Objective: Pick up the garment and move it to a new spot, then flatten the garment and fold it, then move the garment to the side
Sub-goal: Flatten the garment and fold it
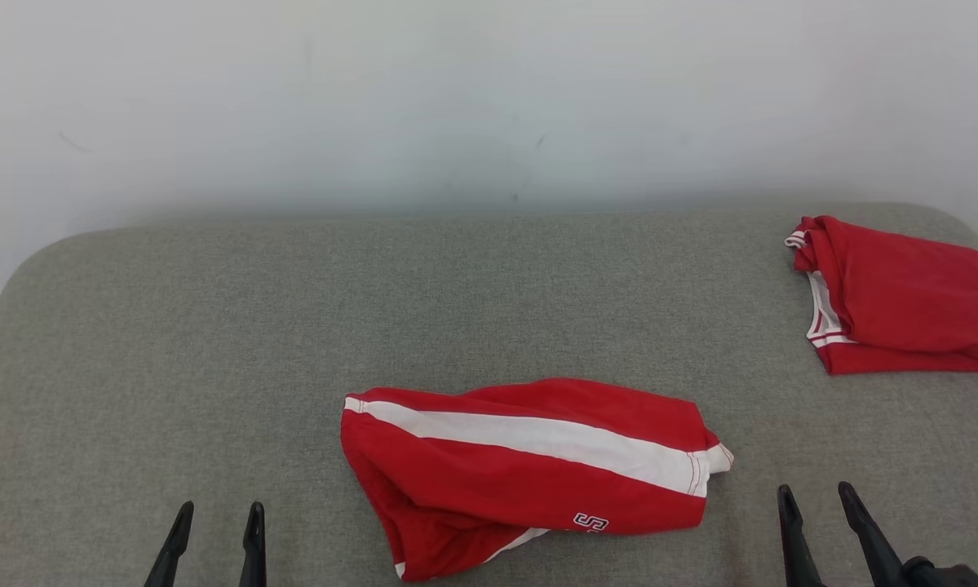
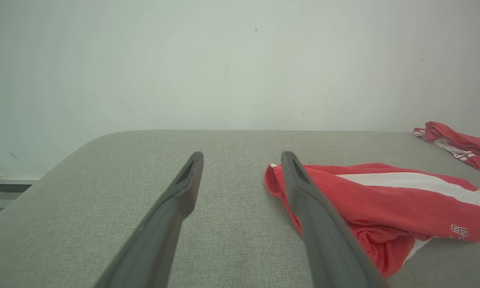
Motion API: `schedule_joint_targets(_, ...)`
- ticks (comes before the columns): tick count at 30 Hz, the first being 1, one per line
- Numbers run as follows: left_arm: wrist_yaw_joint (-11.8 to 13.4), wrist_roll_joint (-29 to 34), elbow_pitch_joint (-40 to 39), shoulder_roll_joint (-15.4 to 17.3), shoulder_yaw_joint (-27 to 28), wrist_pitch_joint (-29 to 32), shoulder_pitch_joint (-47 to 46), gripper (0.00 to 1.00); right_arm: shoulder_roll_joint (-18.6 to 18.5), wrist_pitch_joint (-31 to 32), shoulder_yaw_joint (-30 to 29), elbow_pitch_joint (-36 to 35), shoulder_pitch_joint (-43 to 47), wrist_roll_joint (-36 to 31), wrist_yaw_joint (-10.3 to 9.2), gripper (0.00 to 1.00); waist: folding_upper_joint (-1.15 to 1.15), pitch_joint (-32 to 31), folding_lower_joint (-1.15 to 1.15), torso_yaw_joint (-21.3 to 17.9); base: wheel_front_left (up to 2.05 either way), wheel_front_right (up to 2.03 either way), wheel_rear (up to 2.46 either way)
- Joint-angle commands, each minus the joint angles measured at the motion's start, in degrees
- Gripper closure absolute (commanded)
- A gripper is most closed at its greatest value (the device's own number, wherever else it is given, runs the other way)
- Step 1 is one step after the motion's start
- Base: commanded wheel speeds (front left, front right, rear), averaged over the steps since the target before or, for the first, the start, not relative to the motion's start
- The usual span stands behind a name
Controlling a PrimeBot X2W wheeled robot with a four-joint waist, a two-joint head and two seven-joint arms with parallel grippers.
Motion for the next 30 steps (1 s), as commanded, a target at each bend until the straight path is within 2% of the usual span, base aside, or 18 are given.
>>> schedule_joint_targets(1, 0.1, -0.7, 0.2, -0.1, -0.1, -0.2, 0.8, 0.0, -0.4, 0.0, 0.2, 0.6, 0.0, 0.7, -0.15, 0.0, 0.0, -0.1, 0.0, 0.1, 0.0, 0.0, 0.0)
schedule_joint_targets(12, 0.1, -0.8, 1.4, -1.0, -1.9, -0.2, -1.2, 0.0, -1.9, 3.1, 3.0, 7.7, -4.6, 2.0, -0.15, 0.0, 0.0, 0.5, 0.0, 2.7, 0.0, 0.0, 0.0)
schedule_joint_targets(26, 0.1, -1.0, 2.5, -1.4, -3.3, -0.2, -2.8, 0.0, -3.7, 4.0, 8.2, 23.7, -14.2, 5.6, -0.15, 0.0, 0.0, 2.6, 0.0, 8.7, 0.0, 0.0, 0.0)
schedule_joint_targets(27, 0.1, -1.1, 2.5, -1.5, -3.3, -0.2, -2.7, 0.0, -3.8, 3.7, 8.5, 24.5, -14.8, 6.0, -0.15, 0.2, 0.0, 2.7, 0.0, 8.9, 0.0, 0.0, 0.0)
schedule_joint_targets(28, 0.1, -1.1, 2.6, -1.5, -3.3, -0.2, -2.7, 0.0, -3.7, 3.6, 8.9, 25.4, -15.3, 6.3, -0.15, 0.69, 0.0, 2.7, 0.0, 9.1, 0.0, 0.0, 0.0)
schedule_joint_targets(29, 0.1, -1.1, 2.6, -1.6, -3.3, -0.2, -2.7, 0.0, -3.9, 3.3, 9.2, 26.1, -15.7, 6.6, -0.15, 1.0, 0.0, 2.8, 0.0, 9.2, 0.0, 0.0, 0.0)
schedule_joint_targets(30, 0.1, -1.1, 2.7, -1.6, -3.3, -0.2, -2.8, 0.0, -4.0, 3.0, 9.5, 26.8, -16.2, 6.6, -0.15, 1.0, 0.0, 2.8, 0.0, 9.3, 0.0, 0.0, 0.0)
